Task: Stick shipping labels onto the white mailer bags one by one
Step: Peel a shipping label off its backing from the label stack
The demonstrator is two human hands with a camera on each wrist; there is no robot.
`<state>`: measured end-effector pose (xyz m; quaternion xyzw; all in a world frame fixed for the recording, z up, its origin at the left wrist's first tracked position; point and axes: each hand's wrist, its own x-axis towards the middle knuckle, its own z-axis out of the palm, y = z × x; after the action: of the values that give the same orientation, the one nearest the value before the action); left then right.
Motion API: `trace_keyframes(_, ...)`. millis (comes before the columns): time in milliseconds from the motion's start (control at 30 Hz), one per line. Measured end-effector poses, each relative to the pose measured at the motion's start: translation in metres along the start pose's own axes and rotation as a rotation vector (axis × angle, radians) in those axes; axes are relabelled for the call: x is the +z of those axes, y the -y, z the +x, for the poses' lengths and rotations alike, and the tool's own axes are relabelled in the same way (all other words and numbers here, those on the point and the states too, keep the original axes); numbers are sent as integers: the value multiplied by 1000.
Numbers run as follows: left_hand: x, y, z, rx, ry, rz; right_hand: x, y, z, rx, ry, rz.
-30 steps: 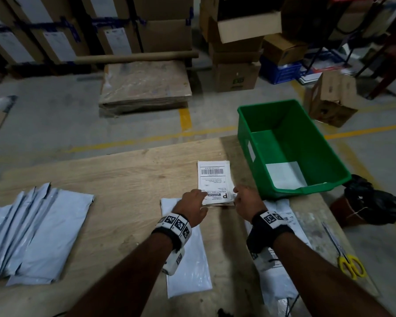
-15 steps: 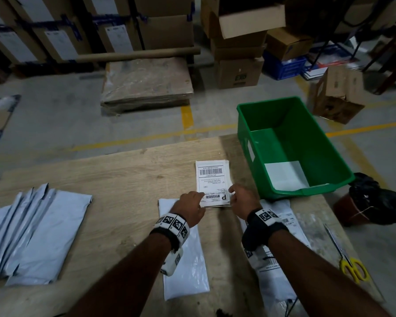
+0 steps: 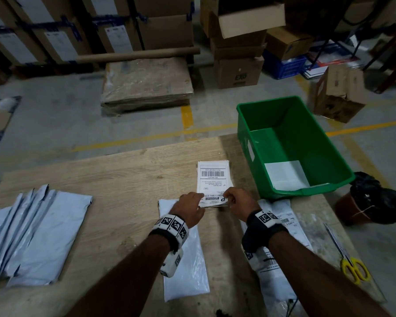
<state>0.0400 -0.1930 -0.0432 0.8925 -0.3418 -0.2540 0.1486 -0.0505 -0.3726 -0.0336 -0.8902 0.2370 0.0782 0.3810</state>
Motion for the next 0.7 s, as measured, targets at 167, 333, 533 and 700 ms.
trace_keyframes(167,-7,-5,2,53,-8,45,-4,4,0,-38,-51,41)
trace_keyframes(333,-15,-22,6,121,-72,105,-11,7,-7,-126,-100,57)
trace_keyframes(533,-27,-42,8,156,-110,155,-20,10,-13,-208,-168,62)
trace_keyframes(700,-31,-50,5,165,-111,136,-23,15,-14,-251,-210,62)
